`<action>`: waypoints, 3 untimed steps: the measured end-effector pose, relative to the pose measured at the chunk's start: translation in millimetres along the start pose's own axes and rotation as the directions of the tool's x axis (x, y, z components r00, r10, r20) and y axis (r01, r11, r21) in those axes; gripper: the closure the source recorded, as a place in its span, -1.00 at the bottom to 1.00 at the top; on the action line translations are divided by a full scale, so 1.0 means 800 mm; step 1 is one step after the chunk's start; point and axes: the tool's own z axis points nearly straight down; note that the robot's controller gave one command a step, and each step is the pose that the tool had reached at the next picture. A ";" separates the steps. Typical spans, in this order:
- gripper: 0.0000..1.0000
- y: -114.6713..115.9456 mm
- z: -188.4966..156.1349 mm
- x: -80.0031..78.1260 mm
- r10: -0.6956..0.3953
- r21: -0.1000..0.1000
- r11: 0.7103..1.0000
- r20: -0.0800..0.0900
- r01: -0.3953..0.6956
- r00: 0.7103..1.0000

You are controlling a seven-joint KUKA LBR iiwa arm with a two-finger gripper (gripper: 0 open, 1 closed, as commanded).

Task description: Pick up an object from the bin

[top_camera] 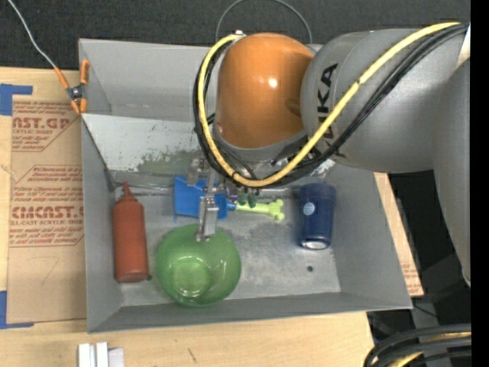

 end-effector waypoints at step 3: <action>-1.00 0.006 0.200 0.057 -0.350 -0.001 0.937 0.018 0.350 0.936</action>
Offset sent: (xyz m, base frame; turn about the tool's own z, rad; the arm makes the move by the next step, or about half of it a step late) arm -0.0443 -0.0095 -0.1621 -0.4728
